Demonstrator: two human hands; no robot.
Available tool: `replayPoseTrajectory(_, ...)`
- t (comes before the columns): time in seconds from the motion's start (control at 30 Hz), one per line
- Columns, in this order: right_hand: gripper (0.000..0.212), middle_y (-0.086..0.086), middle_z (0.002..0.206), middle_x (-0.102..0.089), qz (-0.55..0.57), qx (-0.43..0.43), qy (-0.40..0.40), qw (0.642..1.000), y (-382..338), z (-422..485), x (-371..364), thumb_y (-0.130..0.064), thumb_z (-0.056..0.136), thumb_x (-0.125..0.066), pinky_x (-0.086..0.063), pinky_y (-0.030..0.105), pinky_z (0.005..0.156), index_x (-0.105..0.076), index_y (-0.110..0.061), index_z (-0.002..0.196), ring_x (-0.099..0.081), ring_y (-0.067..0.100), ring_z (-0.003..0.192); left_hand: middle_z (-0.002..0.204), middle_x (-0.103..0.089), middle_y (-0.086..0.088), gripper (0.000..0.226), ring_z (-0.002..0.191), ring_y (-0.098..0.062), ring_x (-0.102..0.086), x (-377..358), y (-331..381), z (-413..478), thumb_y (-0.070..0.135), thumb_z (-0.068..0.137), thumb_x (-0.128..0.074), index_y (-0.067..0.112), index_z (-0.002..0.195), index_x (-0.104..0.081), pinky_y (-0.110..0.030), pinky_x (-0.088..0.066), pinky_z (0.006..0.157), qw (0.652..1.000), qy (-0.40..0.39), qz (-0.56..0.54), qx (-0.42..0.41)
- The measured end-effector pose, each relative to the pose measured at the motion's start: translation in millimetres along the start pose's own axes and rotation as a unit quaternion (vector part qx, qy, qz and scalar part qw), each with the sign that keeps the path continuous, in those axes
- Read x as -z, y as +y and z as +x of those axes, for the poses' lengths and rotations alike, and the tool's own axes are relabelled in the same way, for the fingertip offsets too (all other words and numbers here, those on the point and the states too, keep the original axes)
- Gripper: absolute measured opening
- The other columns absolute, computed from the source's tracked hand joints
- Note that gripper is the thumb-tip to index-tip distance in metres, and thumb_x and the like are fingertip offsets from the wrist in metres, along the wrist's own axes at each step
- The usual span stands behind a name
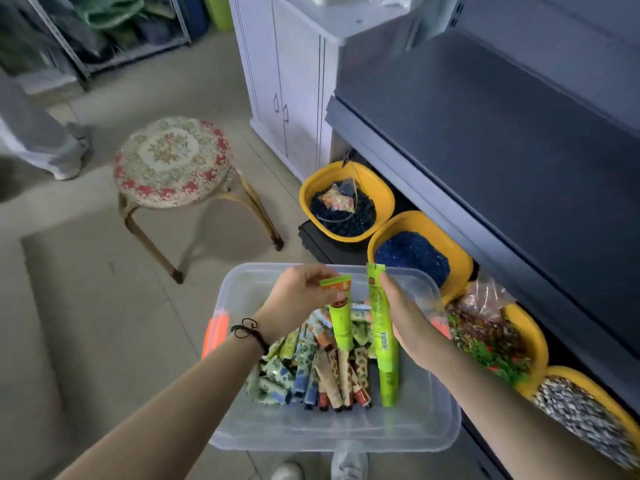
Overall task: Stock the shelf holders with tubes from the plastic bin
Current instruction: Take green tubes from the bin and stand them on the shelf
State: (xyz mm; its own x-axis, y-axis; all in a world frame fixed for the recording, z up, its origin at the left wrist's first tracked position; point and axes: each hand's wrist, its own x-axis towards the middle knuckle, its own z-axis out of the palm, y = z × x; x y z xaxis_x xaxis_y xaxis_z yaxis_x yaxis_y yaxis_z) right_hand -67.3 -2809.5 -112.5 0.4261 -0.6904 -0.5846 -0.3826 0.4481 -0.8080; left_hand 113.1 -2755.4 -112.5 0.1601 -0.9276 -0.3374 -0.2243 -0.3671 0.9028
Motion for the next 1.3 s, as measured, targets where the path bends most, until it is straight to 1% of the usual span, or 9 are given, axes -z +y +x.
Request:
replayPoseTrajectory(0.1,0.060,-0.025,0.145,-0.034,0.033,0.056,-0.020,0.998,-55.7,-31.6,-11.4,-0.069,0.088,-0.039,-0.022,0.033,0.118,-0.033,-0.042,0.141,-0.032,0.001,0.136,0.080,-0.074,-0.002,0.011,0.074,-0.023,-0.068,37.5,49.2,-16.6,0.017,0.077,-0.077,0.018,0.085,-0.069,-0.036,-0.053,0.072,0.999,0.023,-0.012,-0.033)
replayPoseTrajectory(0.2,0.017,-0.016,0.122,-0.058,-0.004,0.128,-0.009,0.992,-113.2,-64.5,-19.1,-0.040,0.097,-0.045,-0.042,0.012,0.091,-0.049,-0.042,0.114,-0.054,-0.006,0.111,0.067,-0.071,0.004,0.012,0.064,-0.006,-0.064,77.4,112.6,-35.6,0.016,0.075,-0.078,0.023,0.075,-0.068,-0.019,-0.049,0.066,0.996,0.031,-0.028,-0.074)
replayPoseTrajectory(0.33,0.012,-0.010,0.085,-0.068,-0.005,0.251,0.041,0.967,-209.2,-107.2,-22.7,-0.013,0.089,-0.064,-0.046,0.009,0.063,-0.056,-0.021,0.093,-0.062,-0.006,0.072,0.076,-0.072,-0.008,0.021,0.072,-0.020,-0.064,133.6,209.9,-62.7,0.036,0.067,-0.078,0.022,0.082,-0.072,-0.042,-0.051,0.073,0.989,0.043,-0.013,-0.140)
replayPoseTrajectory(0.43,0.022,-0.003,0.065,-0.061,-0.024,0.316,0.080,0.945,-288.9,-146.2,-20.4,-0.011,0.080,-0.075,-0.043,0.021,0.047,-0.052,-0.012,0.082,-0.053,0.007,0.053,0.081,-0.073,-0.013,0.020,0.072,-0.014,-0.065,172.5,287.8,-83.9,0.016,0.076,-0.077,0.005,0.091,-0.070,-0.033,-0.052,0.072,0.979,0.057,0.006,-0.194)
replayPoseTrajectory(0.5,0.024,0.004,0.068,-0.061,-0.058,0.356,0.107,0.926,-340.3,-172.5,-17.5,-0.018,0.076,-0.079,-0.043,0.027,0.047,-0.057,-0.012,0.082,-0.052,0.010,0.056,0.075,-0.073,-0.011,0.014,0.064,-0.008,-0.065,196.6,340.0,-101.1,0.006,0.079,-0.072,-0.003,0.089,-0.069,-0.019,-0.051,0.061,0.972,0.063,0.023,-0.225)
replayPoseTrajectory(0.63,0.013,0.003,0.080,-0.067,-0.119,0.400,0.110,0.902,-428.2,-227.4,-14.5,-0.027,0.080,-0.075,-0.046,0.023,0.044,-0.062,-0.028,0.086,-0.061,0.011,0.067,0.086,-0.073,-0.020,0.018,0.076,-0.023,-0.069,237.1,429.6,-133.4,0.005,0.078,-0.072,-0.004,0.092,-0.067,-0.034,-0.059,0.074,0.961,0.071,0.055,-0.262)
replayPoseTrajectory(0.83,0.021,-0.003,0.080,-0.063,-0.169,0.419,0.132,0.882,-514.8,-303.3,4.8,-0.035,0.093,-0.057,-0.048,0.032,0.050,-0.061,-0.015,0.099,-0.059,0.004,0.065,0.082,-0.073,-0.017,0.017,0.074,-0.024,-0.071,258.9,534.3,-176.8,0.008,0.077,-0.074,-0.002,0.090,-0.068,-0.036,-0.060,0.073,0.943,0.080,0.081,-0.311)
replayPoseTrajectory(1.13,0.021,-0.016,0.062,-0.063,-0.215,0.423,0.203,0.857,-564.3,-399.8,74.5,-0.030,0.098,-0.050,-0.042,0.023,0.047,-0.064,-0.023,0.085,-0.053,-0.002,0.056,0.091,-0.072,-0.022,0.016,0.076,-0.026,-0.072,218.0,645.3,-196.5,0.009,0.080,-0.072,0.000,0.092,-0.066,-0.031,-0.060,0.072,0.939,-0.014,0.082,-0.333)
replayPoseTrajectory(1.3,0.022,0.004,0.071,-0.062,-0.200,0.402,0.284,0.847,-569.4,-432.5,137.3,-0.030,0.092,-0.061,-0.039,0.017,0.045,-0.069,-0.012,0.082,-0.051,0.009,0.061,0.095,-0.071,-0.022,0.022,0.083,-0.028,-0.070,170.1,694.0,-179.3,0.008,0.084,-0.067,-0.006,0.101,-0.065,-0.034,-0.058,0.081,0.928,-0.070,0.076,-0.359)
